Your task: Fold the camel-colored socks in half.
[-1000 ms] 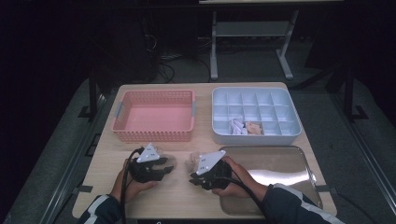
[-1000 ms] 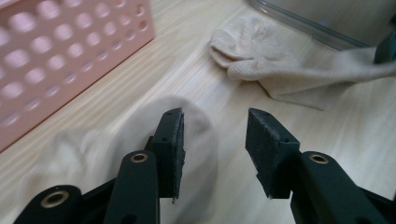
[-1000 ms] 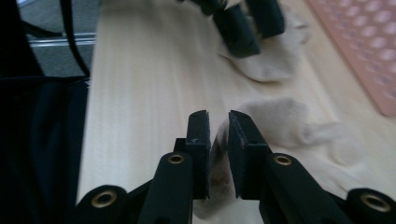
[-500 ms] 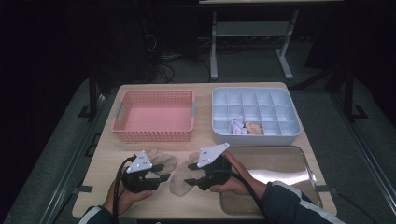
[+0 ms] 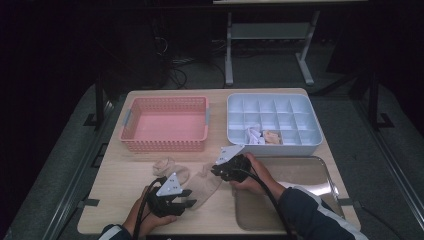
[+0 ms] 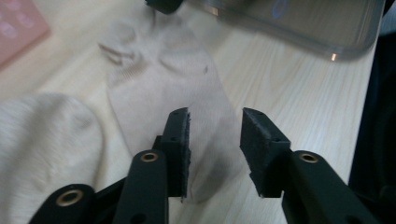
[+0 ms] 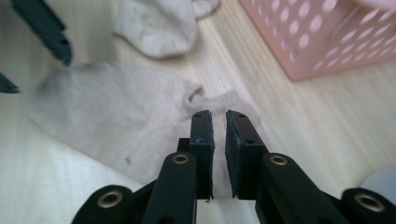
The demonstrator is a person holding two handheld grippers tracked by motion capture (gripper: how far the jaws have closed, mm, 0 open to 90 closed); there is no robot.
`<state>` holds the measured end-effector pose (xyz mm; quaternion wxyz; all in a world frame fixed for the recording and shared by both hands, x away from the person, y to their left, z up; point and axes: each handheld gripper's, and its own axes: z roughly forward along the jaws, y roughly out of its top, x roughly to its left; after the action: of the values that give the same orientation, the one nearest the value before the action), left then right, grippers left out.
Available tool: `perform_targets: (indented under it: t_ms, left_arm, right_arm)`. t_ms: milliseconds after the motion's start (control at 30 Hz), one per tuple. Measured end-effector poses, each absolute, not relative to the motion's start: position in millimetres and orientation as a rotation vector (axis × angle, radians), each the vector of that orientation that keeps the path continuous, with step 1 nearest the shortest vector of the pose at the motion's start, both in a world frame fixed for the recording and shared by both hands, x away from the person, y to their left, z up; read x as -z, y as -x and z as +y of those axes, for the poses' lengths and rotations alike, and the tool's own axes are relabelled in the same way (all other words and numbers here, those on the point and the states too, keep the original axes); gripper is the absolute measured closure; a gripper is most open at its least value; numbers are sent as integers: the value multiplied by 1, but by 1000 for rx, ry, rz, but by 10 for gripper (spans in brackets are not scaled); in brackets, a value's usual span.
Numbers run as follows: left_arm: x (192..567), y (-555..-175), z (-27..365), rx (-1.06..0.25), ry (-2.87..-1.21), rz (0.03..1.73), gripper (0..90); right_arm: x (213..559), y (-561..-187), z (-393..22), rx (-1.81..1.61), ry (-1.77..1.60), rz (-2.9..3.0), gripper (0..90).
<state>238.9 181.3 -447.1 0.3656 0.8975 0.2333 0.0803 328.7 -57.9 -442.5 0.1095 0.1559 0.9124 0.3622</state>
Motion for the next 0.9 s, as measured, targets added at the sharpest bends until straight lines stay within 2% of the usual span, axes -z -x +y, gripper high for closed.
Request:
perform_targets:
  t_ms: [167, 367, 700, 900]
  left_arm:
    - [456, -242, 185, -204, -2382, 609, 680]
    - [456, -244, 197, -204, -2383, 628, 686]
    - [454, -242, 219, -225, -2393, 689, 682]
    - [455, -242, 235, -259, -2374, 772, 646]
  right_arm:
    - [460, -336, -54, -967, -454, 2728, 773]
    - [460, -336, -60, -974, -491, 2781, 754]
    - [457, -308, -63, -963, -430, 2871, 733]
    - [457, -296, -54, -974, -387, 2910, 726]
